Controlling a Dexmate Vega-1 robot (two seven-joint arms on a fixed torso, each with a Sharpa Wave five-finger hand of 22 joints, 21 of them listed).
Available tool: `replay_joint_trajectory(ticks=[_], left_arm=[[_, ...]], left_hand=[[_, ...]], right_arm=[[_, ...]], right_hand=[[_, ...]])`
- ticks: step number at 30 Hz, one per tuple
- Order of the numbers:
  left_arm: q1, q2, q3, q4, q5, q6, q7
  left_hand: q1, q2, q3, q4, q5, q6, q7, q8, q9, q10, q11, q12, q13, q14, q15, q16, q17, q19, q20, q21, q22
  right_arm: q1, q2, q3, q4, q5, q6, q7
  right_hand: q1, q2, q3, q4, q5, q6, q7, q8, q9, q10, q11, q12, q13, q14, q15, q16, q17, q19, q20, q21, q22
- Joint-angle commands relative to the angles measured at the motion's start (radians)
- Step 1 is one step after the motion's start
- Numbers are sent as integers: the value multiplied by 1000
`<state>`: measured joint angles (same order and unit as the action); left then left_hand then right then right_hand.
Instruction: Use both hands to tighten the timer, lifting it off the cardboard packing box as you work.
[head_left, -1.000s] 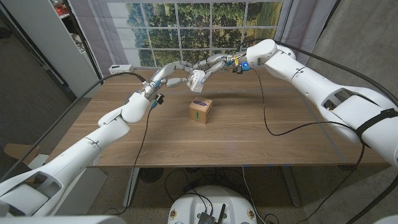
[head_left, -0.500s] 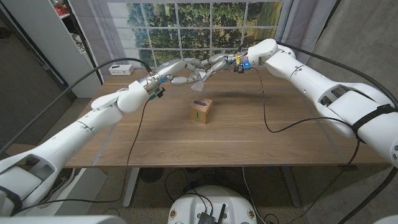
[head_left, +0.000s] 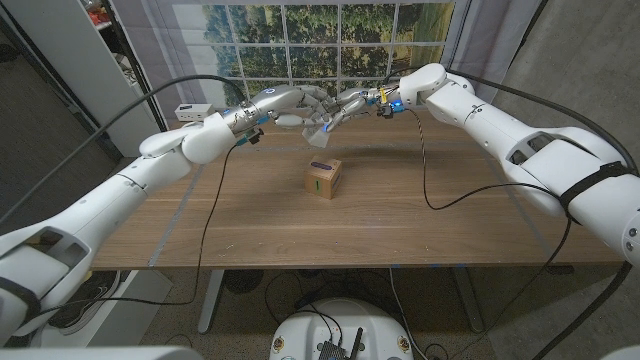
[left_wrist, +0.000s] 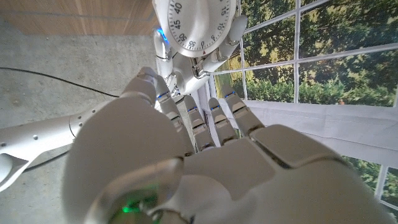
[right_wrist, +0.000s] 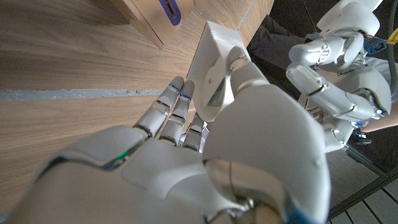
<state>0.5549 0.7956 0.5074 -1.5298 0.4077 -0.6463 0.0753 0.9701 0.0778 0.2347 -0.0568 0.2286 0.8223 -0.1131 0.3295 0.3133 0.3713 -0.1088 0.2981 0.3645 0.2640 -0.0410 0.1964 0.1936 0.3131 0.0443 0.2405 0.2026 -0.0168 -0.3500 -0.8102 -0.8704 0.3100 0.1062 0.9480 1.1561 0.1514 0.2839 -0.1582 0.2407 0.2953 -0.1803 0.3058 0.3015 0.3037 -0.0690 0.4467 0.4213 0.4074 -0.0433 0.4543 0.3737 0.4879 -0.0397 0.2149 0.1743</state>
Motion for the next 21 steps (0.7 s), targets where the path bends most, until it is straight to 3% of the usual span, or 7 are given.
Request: replay_joint_trajectory(ticks=[1,12,21], left_arm=[[132,-25,-89,-110,-148,159,23],[238,-57,-134,-158,-219,258,108],[275,-65,-140,-160,-253,282,138]], left_hand=[[-21,-12,-20,3,-7,-4,21,-10,-1,-11,5,-7,4,-4,-68,3,1,-7,0,2,1],[-19,-29,-33,-6,-6,-16,38,-23,-6,-16,4,-9,6,-11,-60,1,-1,-14,6,-1,0],[-22,-31,-41,-6,-4,-33,39,-36,-8,-21,8,-11,7,-17,-58,0,0,-16,5,-1,-1]], right_arm=[[-7,-3,18,1,15,11,0],[-66,-63,43,-138,11,9,-83],[-106,-104,55,-229,-3,19,-142]], right_hand=[[-11,8,13,16,9,-1,4,-5,3,32,7,39,141,12,-178,4,2,3,-13,1,2],[-5,7,16,11,12,20,-7,-2,2,67,2,52,147,56,-185,20,7,22,-14,6,3],[11,8,19,3,13,35,4,-1,0,104,-8,66,153,83,-188,36,19,37,-19,10,3]])
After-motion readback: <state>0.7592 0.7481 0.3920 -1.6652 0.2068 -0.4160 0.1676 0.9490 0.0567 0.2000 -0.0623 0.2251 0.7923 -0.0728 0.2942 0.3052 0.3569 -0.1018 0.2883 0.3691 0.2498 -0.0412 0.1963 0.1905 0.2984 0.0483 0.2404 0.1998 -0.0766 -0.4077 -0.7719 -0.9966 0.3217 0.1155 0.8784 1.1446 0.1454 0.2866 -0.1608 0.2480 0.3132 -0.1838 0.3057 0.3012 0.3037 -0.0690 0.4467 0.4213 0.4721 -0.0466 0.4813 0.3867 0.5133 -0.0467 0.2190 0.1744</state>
